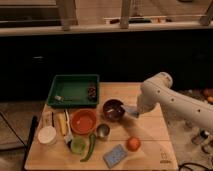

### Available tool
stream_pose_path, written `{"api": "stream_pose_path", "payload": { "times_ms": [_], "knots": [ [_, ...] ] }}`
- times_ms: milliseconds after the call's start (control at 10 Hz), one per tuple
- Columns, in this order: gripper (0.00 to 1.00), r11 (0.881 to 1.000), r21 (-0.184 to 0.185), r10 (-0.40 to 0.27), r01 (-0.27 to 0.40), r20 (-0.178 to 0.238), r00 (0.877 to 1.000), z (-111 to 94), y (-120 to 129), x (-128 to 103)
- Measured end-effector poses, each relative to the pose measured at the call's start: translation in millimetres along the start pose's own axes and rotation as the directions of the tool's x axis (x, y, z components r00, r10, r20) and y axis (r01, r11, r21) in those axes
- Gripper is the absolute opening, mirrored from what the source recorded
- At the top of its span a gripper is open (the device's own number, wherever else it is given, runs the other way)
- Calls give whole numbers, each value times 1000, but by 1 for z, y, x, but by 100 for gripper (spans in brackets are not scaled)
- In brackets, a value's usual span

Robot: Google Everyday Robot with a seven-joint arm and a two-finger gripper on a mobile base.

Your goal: Place towel in red bowl

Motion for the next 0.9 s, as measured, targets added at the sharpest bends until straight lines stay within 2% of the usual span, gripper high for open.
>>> {"api": "stream_pose_path", "payload": {
  "times_ms": [100, 300, 600, 900],
  "knots": [
    [1, 1000, 2, -12, 12, -3, 1000, -2, 0, -2],
    [1, 999, 7, -42, 42, 2, 999, -6, -8, -21],
    [1, 997, 16, -69, 69, 0, 998, -14, -11, -30],
    [1, 994, 18, -105, 104, 12, 994, -20, -19, -60]
  ]
}}
